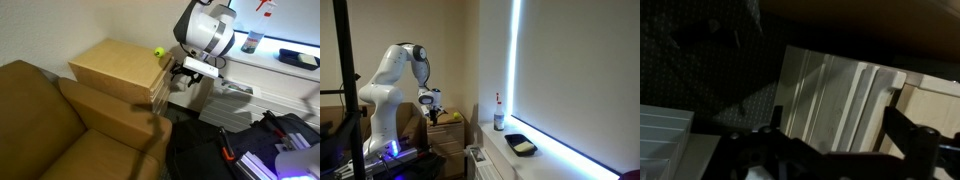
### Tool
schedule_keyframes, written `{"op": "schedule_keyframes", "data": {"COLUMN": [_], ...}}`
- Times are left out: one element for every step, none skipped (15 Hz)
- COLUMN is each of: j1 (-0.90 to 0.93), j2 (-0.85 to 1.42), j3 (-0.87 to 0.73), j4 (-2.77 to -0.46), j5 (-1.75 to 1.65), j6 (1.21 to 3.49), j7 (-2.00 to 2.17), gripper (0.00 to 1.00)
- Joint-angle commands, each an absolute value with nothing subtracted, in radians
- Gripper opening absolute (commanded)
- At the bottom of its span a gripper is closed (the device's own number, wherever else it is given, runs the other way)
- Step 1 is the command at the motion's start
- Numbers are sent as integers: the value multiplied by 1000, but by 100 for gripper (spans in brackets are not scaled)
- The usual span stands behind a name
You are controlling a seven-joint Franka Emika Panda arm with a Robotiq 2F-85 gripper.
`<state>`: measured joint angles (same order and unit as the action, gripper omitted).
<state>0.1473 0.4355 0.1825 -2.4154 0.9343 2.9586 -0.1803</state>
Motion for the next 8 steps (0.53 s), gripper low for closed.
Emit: {"op": "schedule_keyframes", "data": {"j1": [136, 118, 105, 72, 56, 41, 24, 16], "j2": [475, 522, 552, 585, 614, 653, 685, 724], "j3": [189, 215, 235, 275, 302, 327, 348, 358], "j4": [-2385, -2348, -2322, -2282, -2251, -2213, -2182, -2150], "j5": [951, 987, 1011, 1055, 1086, 1107, 1113, 1108], "j6": [2981, 3021, 3050, 3070, 3100, 3140, 3154, 3176], "j7": [-193, -227, -250, -283, -299, -327, -343, -349], "gripper": [100, 100, 100, 100, 100, 100, 100, 100]}}
